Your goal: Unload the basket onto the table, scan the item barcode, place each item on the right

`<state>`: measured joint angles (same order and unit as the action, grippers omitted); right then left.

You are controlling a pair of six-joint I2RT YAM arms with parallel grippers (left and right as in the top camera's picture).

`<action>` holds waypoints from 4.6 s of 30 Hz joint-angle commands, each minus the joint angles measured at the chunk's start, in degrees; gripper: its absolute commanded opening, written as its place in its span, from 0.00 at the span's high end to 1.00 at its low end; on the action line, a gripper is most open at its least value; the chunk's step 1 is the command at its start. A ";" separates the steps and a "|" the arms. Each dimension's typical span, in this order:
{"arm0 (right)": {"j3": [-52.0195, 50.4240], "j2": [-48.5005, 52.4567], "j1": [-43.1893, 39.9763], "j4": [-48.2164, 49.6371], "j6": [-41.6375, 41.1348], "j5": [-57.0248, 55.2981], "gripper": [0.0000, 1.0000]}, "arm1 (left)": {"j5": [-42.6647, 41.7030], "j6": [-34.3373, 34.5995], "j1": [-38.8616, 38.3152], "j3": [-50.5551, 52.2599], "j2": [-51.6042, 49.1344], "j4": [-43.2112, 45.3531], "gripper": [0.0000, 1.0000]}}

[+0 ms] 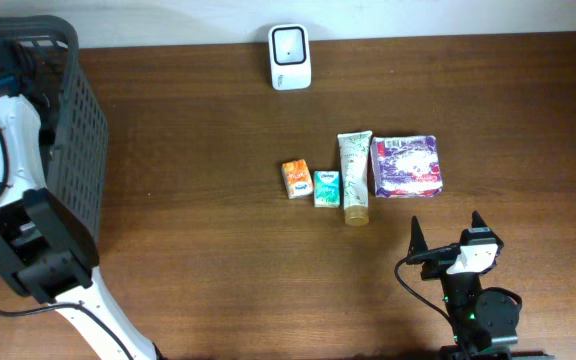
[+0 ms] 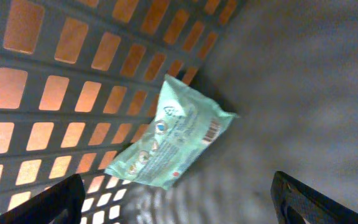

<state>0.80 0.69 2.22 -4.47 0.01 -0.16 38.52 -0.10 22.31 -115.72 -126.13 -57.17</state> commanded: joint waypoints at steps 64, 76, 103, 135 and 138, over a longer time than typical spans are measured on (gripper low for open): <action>-0.48 -0.33 -0.37 -0.20 -0.02 -0.33 0.01 | -47.91 16.28 -40.87 10.80 4.96 -6.91 0.28; -0.48 -0.33 -0.37 -0.20 -0.02 -0.33 0.01 | -60.37 1.09 -40.72 9.14 4.81 -19.56 0.15; -0.48 -0.33 -0.37 -0.20 -0.02 -0.33 0.01 | -38.42 9.51 -40.37 11.96 3.93 -6.75 1.00; -0.48 -0.33 -0.37 -0.20 -0.02 -0.33 0.01 | -46.45 10.78 -21.94 -41.09 8.94 -39.54 0.01; -0.48 -0.33 -0.37 -0.20 0.00 -0.33 0.01 | -46.45 10.78 -21.75 -41.09 8.94 -39.54 0.01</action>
<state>0.80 0.69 2.22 -4.47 0.03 -0.16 -7.11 10.96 0.67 -156.07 -118.72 -96.64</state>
